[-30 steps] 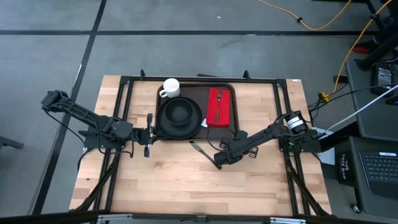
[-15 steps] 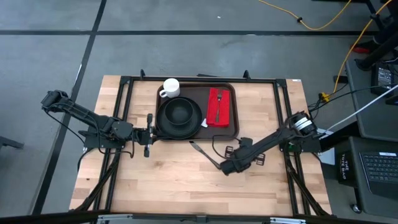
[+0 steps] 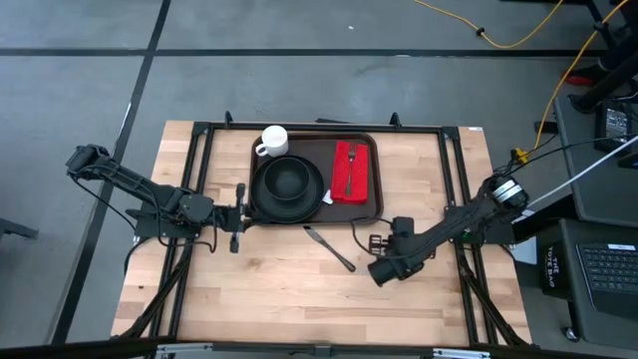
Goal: Set up tray
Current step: Put the black spoon to the left of the black fork on top of the red table napkin on the brown serving tray
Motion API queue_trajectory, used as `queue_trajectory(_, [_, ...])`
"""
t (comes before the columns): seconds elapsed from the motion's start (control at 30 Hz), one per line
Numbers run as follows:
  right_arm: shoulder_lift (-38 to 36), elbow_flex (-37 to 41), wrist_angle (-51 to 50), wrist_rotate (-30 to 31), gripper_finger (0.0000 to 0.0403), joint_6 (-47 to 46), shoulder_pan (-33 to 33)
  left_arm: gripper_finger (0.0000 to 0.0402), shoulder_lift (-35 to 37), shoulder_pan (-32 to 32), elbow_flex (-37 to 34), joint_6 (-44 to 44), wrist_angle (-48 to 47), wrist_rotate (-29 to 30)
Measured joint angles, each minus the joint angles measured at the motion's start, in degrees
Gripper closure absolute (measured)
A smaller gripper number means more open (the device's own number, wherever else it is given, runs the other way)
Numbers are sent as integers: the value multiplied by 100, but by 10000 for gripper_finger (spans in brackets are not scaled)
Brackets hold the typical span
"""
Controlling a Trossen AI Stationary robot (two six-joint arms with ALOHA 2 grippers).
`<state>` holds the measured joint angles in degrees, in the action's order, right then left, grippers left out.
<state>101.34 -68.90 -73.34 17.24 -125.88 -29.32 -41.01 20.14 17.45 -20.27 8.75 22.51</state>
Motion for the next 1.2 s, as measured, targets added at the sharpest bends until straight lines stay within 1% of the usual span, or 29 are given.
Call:
queue_trajectory(0.17, [-449,-5,-56,809,389,340,-63,400,0,0,0,2,-2,-146])
queue_trajectory(0.3, [-751,-5,-126,1283,389,761,-64,400,0,-4,0,2,0,-147])
queue_trajectory(0.47, [-999,-5,-134,1949,389,1395,-61,396,0,-4,0,24,6,-154])
queue_trajectory(0.6, [-1058,-5,-133,2396,389,1556,-61,399,0,-4,0,229,17,-158])
queue_trajectory(0.7, [-1058,-5,-87,2474,389,1574,-61,400,0,-4,0,364,17,-160])
queue_trajectory(0.87, [-1058,-5,290,2471,389,2020,-40,396,0,-4,0,464,17,-162])
queue_trajectory(0.97, [-1058,-76,501,2316,390,2319,42,397,0,-4,0,539,21,-162])
queue_trajectory(1.2, [-1058,-570,815,2356,390,3460,320,398,0,-4,0,619,26,-161])
